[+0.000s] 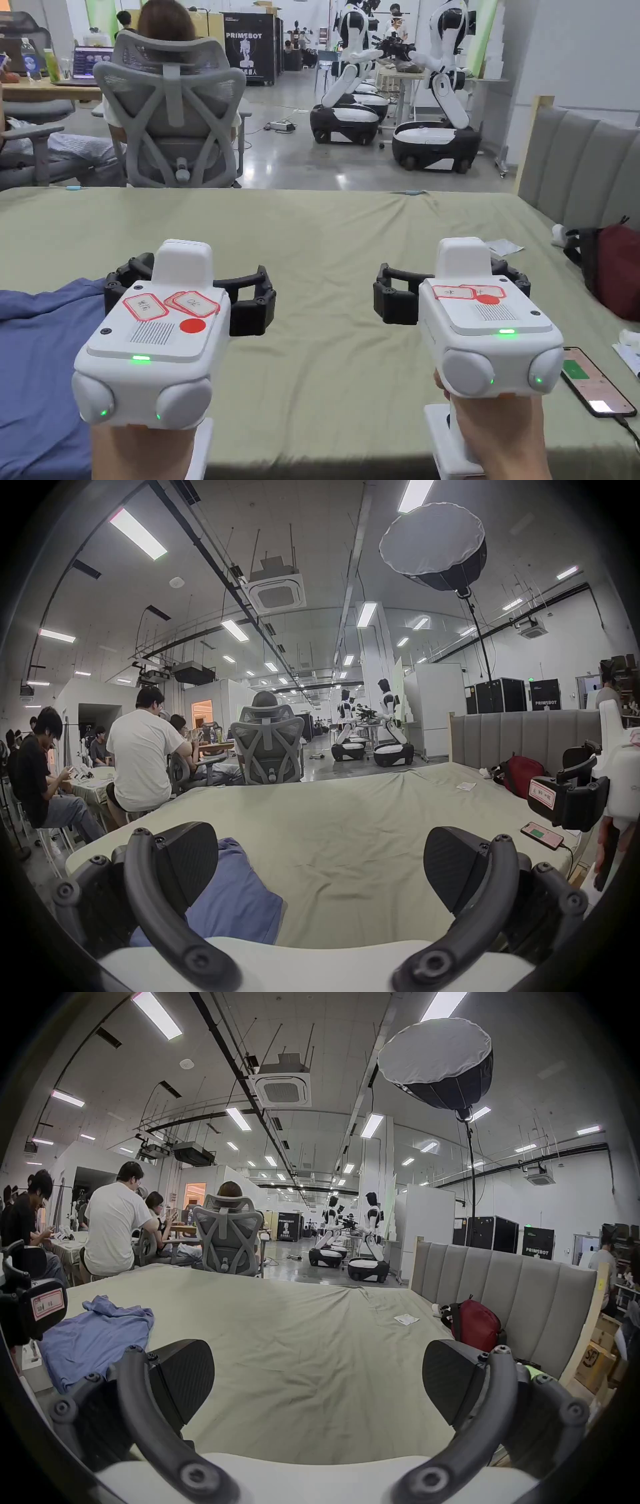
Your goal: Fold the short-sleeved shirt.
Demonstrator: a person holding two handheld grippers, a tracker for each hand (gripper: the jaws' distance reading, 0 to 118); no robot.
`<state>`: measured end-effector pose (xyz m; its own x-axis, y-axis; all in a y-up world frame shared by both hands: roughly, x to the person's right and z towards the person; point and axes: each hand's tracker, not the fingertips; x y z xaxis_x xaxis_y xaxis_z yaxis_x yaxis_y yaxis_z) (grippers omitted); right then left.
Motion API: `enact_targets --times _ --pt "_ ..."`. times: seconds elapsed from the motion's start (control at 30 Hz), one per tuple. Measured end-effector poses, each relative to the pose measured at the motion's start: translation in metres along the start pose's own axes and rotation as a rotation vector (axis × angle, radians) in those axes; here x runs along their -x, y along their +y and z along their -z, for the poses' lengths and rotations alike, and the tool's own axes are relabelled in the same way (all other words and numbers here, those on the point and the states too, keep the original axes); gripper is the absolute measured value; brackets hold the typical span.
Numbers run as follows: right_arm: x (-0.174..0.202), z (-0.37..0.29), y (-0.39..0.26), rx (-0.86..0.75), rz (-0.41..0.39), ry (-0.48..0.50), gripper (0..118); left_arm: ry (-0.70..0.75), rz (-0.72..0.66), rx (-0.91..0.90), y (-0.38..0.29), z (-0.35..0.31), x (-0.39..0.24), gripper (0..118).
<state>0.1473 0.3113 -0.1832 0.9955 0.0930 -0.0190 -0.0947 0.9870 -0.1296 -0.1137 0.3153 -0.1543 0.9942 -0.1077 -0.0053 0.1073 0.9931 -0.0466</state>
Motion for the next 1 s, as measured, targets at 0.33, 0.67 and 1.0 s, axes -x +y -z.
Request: enact_targets --times 0.33,0.67,1.0 --pt "-0.0004 0.0016 -0.0009 -0.002 0.003 0.000 118 0.007 -0.004 -0.007 0.0018 0.0020 0.0019 118" --pt "-0.0005 0.0017 -0.0004 0.001 0.001 -0.003 118 0.002 -0.002 -0.007 0.0036 0.0041 -0.0003 118" --pt "0.0002 0.0017 -0.0016 -0.001 0.000 -0.004 118 0.002 0.002 -0.003 0.0012 0.0038 -0.0017 118"
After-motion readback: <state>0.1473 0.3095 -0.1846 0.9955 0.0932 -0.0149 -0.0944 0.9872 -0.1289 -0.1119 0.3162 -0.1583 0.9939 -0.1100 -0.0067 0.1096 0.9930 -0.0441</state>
